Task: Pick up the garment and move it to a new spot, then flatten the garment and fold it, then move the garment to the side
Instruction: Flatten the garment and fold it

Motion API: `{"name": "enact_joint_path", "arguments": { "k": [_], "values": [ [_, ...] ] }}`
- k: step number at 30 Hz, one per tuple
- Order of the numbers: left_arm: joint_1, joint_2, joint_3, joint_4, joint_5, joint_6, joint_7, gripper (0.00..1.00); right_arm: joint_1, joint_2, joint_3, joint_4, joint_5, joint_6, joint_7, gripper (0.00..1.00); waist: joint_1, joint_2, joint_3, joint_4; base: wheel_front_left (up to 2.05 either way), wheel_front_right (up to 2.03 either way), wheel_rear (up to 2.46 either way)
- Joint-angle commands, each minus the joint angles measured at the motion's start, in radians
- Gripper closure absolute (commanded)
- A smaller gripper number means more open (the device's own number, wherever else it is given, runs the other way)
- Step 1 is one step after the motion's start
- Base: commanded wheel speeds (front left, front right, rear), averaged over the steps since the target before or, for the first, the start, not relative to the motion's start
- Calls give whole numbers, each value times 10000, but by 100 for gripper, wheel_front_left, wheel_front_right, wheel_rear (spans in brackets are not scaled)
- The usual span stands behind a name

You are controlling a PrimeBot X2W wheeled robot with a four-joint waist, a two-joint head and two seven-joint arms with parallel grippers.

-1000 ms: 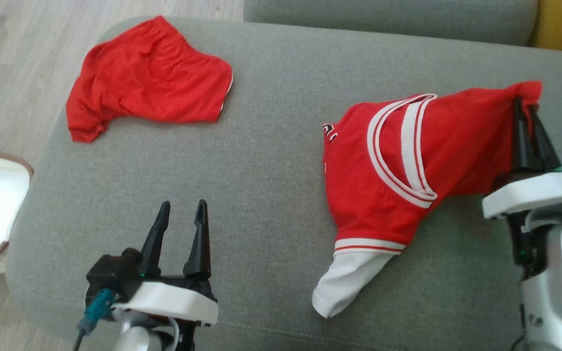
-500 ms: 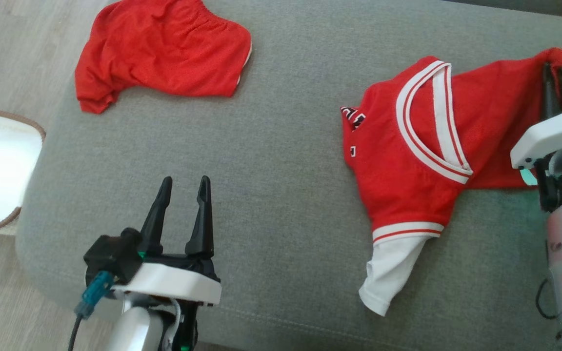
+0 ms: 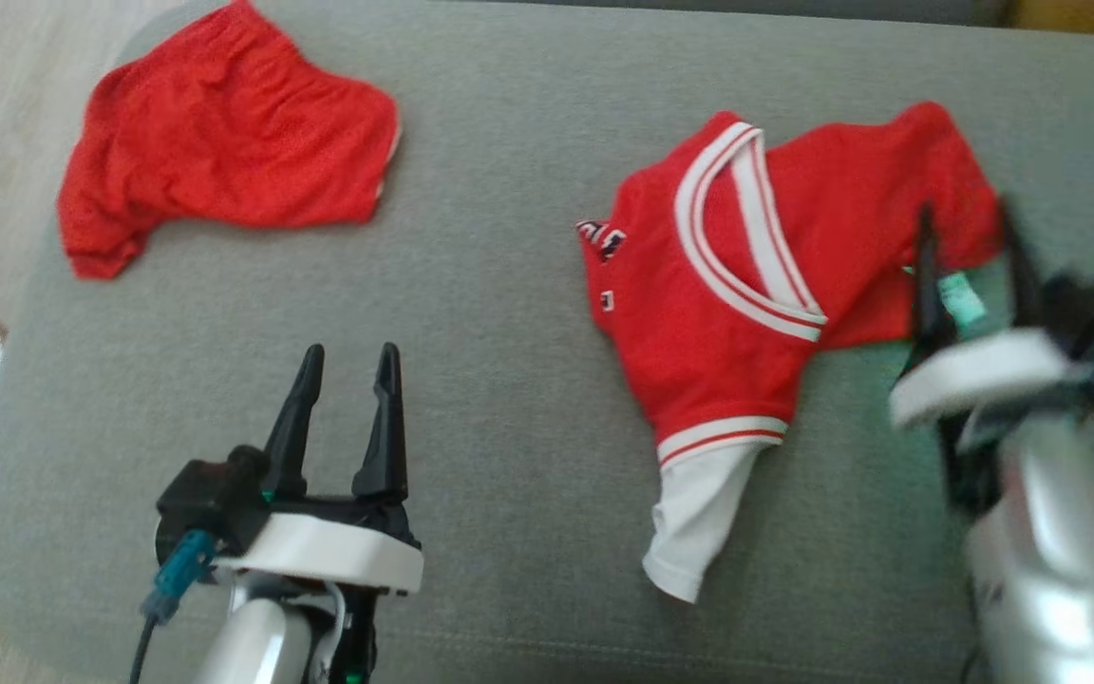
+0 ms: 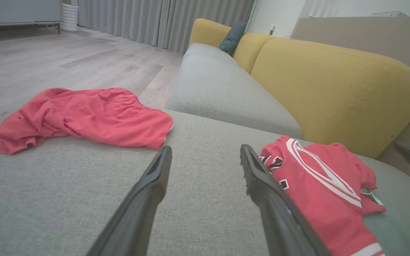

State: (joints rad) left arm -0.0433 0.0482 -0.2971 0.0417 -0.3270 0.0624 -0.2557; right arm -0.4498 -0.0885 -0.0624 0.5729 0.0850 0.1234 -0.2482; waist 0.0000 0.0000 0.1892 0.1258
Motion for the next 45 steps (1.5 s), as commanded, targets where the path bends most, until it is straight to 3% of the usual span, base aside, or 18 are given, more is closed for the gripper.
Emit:
{"name": "enact_joint_path", "arguments": {
  "k": [1, 10, 24, 25, 26, 28, 29, 35, 45],
  "values": [
    [-131, 20, 418, -310, 80, 0, -61, 0, 250, 122, 507, -488, 239, 73, -99, 0, 0, 0, -54, -278, 0, 0, 0],
    [-215, 20, 449, -265, 158, -118, -61, 0, 2146, 364, 2460, -1170, 1416, 73, 385, 0, 0, 0, 100, -502, 0, 0, 0],
    [-355, 20, 513, -158, 136, -121, -61, 0, 1954, 381, 4043, 277, 2121, 73, 1103, 0, 0, 0, 301, 119, 0, 0, 0],
    [-355, 20, 524, -156, 133, -121, -61, 0, 1931, 381, 4145, 335, 2169, 73, 1125, 7, 0, 0, 308, 140, 0, 0, 0],
    [-356, 20, 533, -155, 128, -121, -61, 0, 1912, 381, 4202, 381, 2204, 73, 1112, 44, 0, 0, 312, 154, 0, 0, 0],
    [-358, 20, 541, -149, 118, -109, -61, 0, 1895, 381, 4270, 428, 2252, 73, 1063, 77, 0, 0, 301, 163, 0, 0, 0],
    [-357, 20, 543, -150, 111, -100, -61, 0, 1900, 381, 4275, 426, 2246, 73, 1033, 100, 0, 0, 292, 160, 0, 0, 0],
    [-306, 20, 590, -186, 95, -73, -61, 0, 2249, 382, 4217, -232, 2009, 73, 840, 100, 0, 0, 204, -2, 0, 0, 0],
    [-338, 20, 553, -163, 62, -100, -61, 0, 2701, 382, 4659, -2920, 1704, 73, 1012, 100, 0, 0, 61, -133, 0, 0, 0]
  ]
}}
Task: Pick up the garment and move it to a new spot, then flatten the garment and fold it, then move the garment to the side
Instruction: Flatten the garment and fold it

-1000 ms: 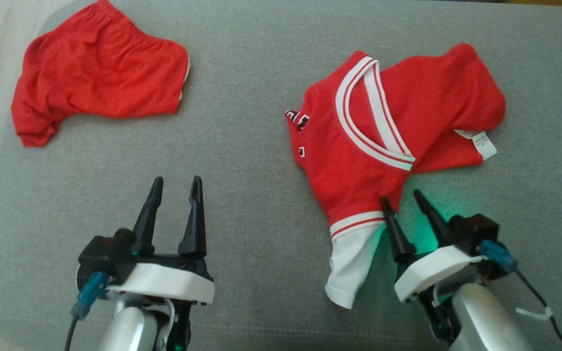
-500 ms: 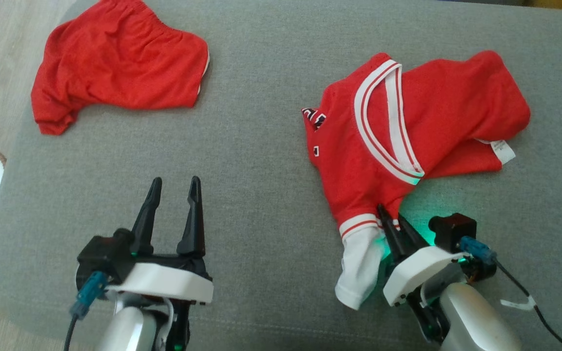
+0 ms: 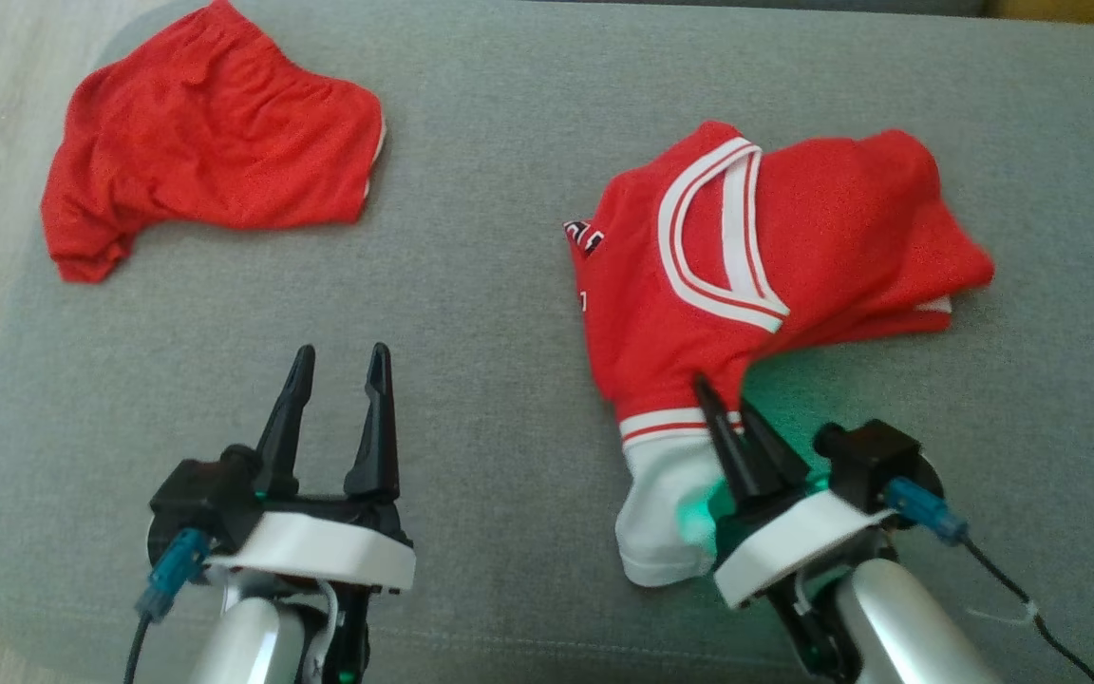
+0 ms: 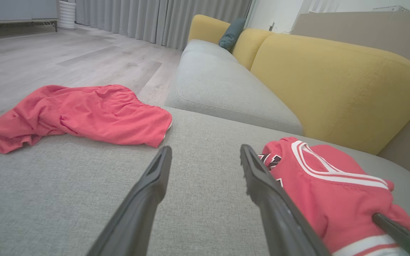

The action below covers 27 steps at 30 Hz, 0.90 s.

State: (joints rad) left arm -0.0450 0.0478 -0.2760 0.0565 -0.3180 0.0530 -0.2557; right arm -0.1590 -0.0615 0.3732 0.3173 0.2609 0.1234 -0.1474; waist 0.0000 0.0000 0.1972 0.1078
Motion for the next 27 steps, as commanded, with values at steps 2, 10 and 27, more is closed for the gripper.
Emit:
{"name": "enact_joint_path", "arguments": {
  "k": [2, 10, 27],
  "values": [
    [-330, 24, 355, -295, -56, -5, -61, 0, -351, 112, 531, -667, -23, 73, 156, 100, 0, 0, -58, 168, 0, 0, 0],
    [-338, 24, 375, -275, -203, 81, -61, 0, -1795, 112, 1793, -108, 509, 73, 296, 100, 0, 0, -112, 990, 0, 0, 0],
    [-110, 24, 429, -257, -124, 58, -61, 0, -2902, 112, 3967, 2241, 1841, 73, -650, 0, 0, 0, -366, 994, 0, 0, 0]
  ]
}}
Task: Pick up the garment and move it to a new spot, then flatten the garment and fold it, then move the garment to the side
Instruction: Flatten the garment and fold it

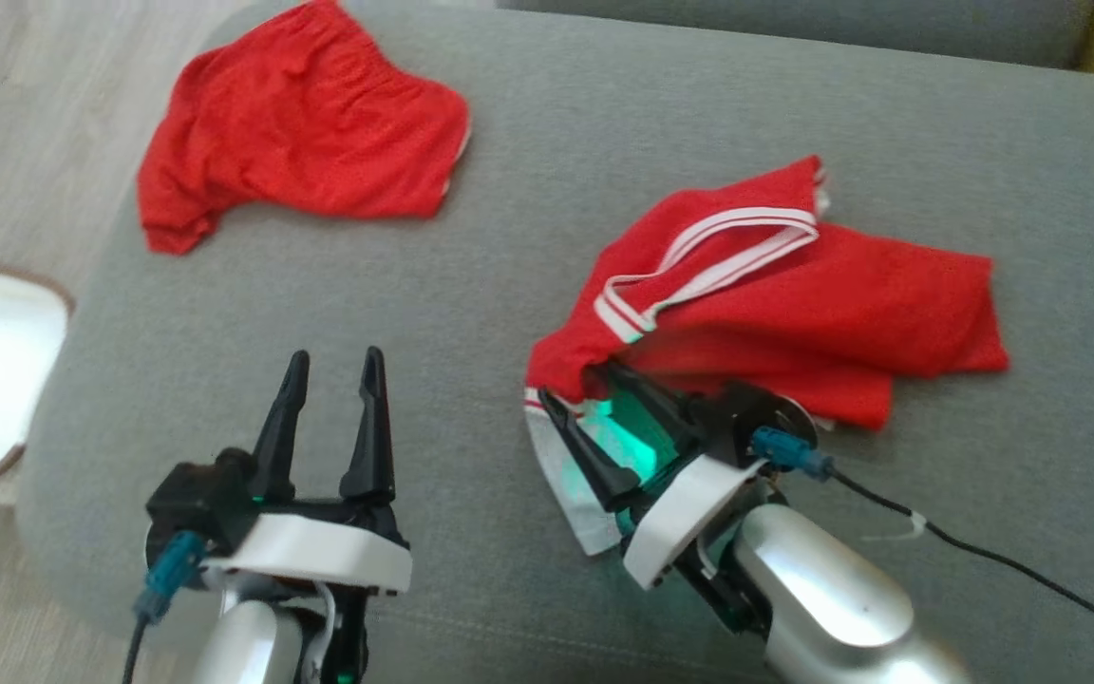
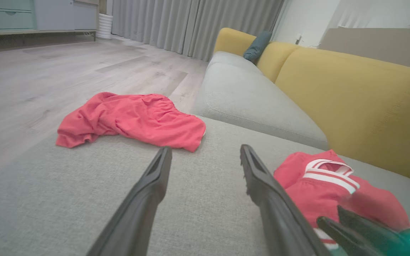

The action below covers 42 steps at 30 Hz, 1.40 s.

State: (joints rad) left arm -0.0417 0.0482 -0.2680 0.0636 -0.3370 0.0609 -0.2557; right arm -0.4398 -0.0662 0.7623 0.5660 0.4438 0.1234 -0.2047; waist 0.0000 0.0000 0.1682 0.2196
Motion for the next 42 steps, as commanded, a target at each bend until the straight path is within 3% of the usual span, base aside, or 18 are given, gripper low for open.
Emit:
{"name": "enact_joint_path", "arguments": {
  "k": [1, 7, 16, 29, 30, 32, 35, 36, 42],
  "values": [
    [-138, 20, 315, -339, 102, -46, -61, 0, -4, 160, -22, -264, -39, 73, -149, 0, 0, 0, -107, -269, 0, 0, 0],
    [-367, 20, -86, -277, 353, -230, -61, 0, 743, 160, -1500, -771, -822, 73, -448, 0, 0, 0, -181, -1429, 0, 0, 0],
    [-1286, 20, -1155, 805, 686, -512, -61, 0, 1821, 160, -3965, -2199, -1784, 73, -537, 0, 0, 0, -84, -2494, 0, 0, 0],
    [-2592, 129, -1263, 2818, 983, -371, 86, 0, 2390, 160, -5035, -3169, -1946, 73, -428, 0, 0, 0, 250, -3056, 0, 0, 0],
    [-2640, 127, -1219, 2824, 955, -344, 67, 6, 2399, 160, -5094, -3204, -1952, 73, -431, 0, 0, 0, 262, -3047, 0, 0, 0],
    [-2697, 121, -1159, 2800, 901, -313, 35, 51, 2421, 160, -5191, -3261, -1967, 73, -433, 0, 0, 0, 275, -3009, 0, 0, 0],
    [-2742, 116, -1072, 2757, 842, -264, 0, 95, 2444, 160, -5348, -3311, -1998, 73, -427, 0, 0, 0, 271, -2914, 0, 0, 0],
    [-2744, 121, -1049, 2766, 826, -263, -8, 100, 2451, 160, -5382, -3318, -2003, 73, -425, 0, 0, 0, 261, -2882, 0, 0, 0],
    [-2769, 192, -656, 2646, 676, -109, -42, 100, 2487, 160, -5480, -3368, -1997, 73, -418, 0, 0, 0, 210, -2731, 0, 0, 0]
  ]
}}
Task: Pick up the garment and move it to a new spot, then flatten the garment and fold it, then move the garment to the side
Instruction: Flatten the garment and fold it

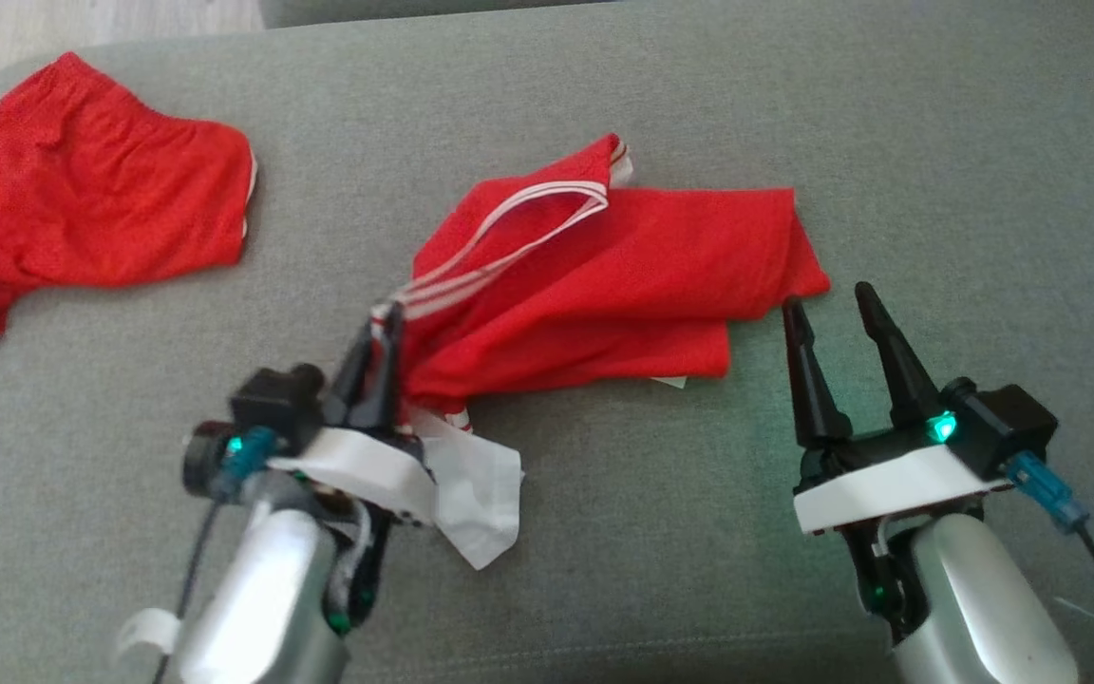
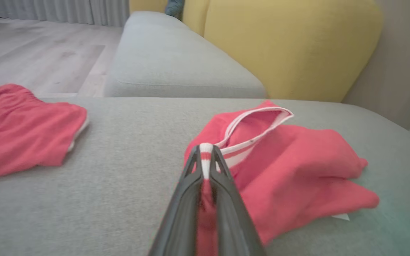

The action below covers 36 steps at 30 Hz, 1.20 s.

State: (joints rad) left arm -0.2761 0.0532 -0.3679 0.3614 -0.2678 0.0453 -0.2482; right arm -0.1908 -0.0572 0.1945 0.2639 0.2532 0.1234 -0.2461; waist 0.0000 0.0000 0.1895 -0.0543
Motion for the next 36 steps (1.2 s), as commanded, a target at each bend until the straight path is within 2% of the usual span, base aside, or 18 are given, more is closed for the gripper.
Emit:
{"name": "enact_joint_path", "arguments": {
  "k": [1, 5, 10, 22, 23, 24, 25, 26, 36],
  "values": [
    [-439, 179, 504, -429, -65, 109, -122, 100, 5, 70, 155, -362, -100, 73, 1, 0, 0, 0, -1, 35, 0, 0, 0],
    [-449, 476, 1413, -1017, -227, 470, -131, 100, 34, 70, -188, -393, -189, 73, 36, 0, 0, 0, 55, 119, 0, 0, 0],
    [-393, 926, 2446, -1229, -402, 723, -133, 100, 91, 70, -612, -356, -365, 73, 178, 0, 0, 0, 219, 162, 0, 0, 0],
    [-173, 1114, 3714, -533, -599, 883, -134, 100, 258, 70, -586, 152, -546, 73, 553, 0, 0, 0, 565, 130, 0, 0, 0],
    [-154, 1089, 3716, -458, -586, 858, -135, 83, 230, 70, -501, 211, -529, 73, 568, 0, 0, 0, 570, 148, 0, 0, 0],
    [-144, 1057, 3706, -395, -563, 832, -135, 62, 192, 70, -404, 276, -523, 73, 586, 0, 0, 0, 571, 171, 0, 0, 0],
    [-140, 1017, 3689, -342, -536, 809, -135, 16, 144, 70, -289, 344, -524, 73, 605, 0, 0, 0, 568, 198, 0, 0, 0],
    [-145, 973, 3676, -312, -500, 791, -135, 0, 93, 70, -169, 414, -497, 73, 619, 0, 0, 0, 558, 233, 0, 0, 0],
    [251, 324, 3323, -1328, 92, 365, -135, 0, -575, 70, 624, 1559, -314, 73, 777, 0, 0, 0, 357, 952, 0, 0, 0]
  ]
}}
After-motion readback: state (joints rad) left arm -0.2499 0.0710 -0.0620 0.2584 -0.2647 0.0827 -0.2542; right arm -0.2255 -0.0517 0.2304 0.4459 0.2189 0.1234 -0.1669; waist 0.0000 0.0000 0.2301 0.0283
